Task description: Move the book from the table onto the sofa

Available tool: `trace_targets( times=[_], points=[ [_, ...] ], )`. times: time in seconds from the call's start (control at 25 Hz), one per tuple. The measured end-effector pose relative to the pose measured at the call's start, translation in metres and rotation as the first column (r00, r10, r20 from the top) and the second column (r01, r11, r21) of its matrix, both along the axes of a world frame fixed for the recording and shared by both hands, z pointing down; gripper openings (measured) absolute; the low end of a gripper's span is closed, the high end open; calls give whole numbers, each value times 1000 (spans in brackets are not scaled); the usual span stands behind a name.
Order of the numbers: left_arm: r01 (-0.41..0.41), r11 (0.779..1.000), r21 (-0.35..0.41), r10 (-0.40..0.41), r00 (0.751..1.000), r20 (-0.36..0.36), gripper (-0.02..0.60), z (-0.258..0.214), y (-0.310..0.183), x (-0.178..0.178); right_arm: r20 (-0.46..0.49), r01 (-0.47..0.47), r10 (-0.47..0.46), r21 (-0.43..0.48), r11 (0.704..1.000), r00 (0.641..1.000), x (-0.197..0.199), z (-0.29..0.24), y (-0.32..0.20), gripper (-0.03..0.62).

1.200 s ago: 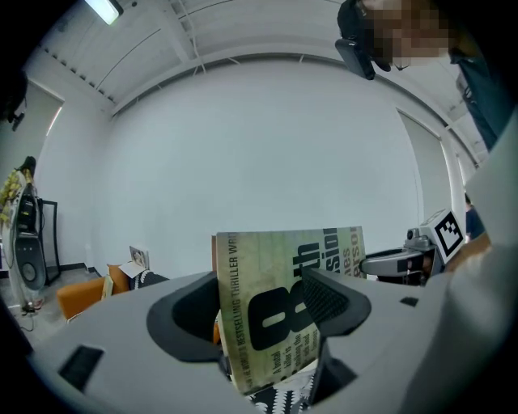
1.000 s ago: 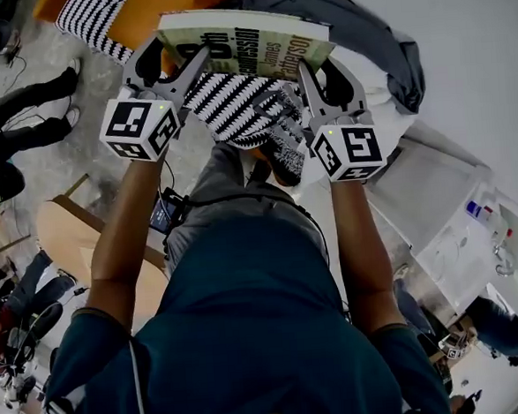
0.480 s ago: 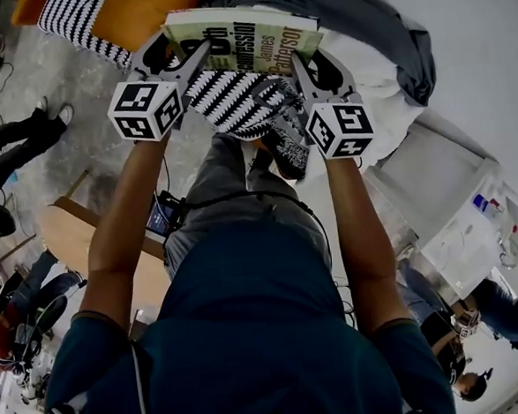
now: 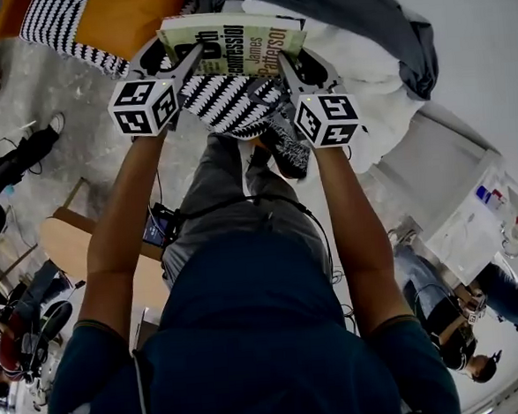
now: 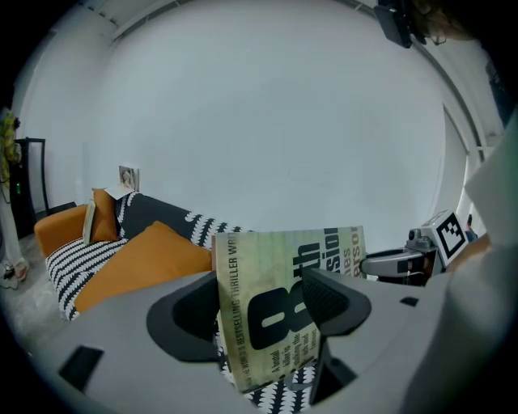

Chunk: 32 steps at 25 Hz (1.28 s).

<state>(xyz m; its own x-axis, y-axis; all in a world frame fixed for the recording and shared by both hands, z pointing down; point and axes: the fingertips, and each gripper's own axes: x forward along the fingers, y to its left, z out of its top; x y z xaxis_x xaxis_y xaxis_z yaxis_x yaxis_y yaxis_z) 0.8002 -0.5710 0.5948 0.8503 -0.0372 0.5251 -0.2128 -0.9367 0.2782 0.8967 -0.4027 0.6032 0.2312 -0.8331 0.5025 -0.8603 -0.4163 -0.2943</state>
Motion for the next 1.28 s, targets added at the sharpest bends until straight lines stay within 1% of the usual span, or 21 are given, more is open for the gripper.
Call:
trace_targets(
  times=[0.36, 0.72, 0.96, 1.28],
  points=[
    [2, 998, -67, 2, 998, 62, 302, 55, -14, 1, 51, -4, 7, -62, 998, 999, 1, 49, -14, 140],
    [-3, 994, -107, 16, 993, 116, 302, 102, -19, 3, 105, -11, 22, -108, 994, 994, 1, 95, -19, 140],
    [-16, 990, -137, 40, 985, 171, 302, 143, -23, 5, 162, -31, 57, -157, 987, 985, -1, 136, -21, 140],
    [-19, 984, -176, 61, 970, 237, 302, 193, -29, 3, 232, -29, 79, -212, 977, 970, -5, 186, -27, 140]
  ],
)
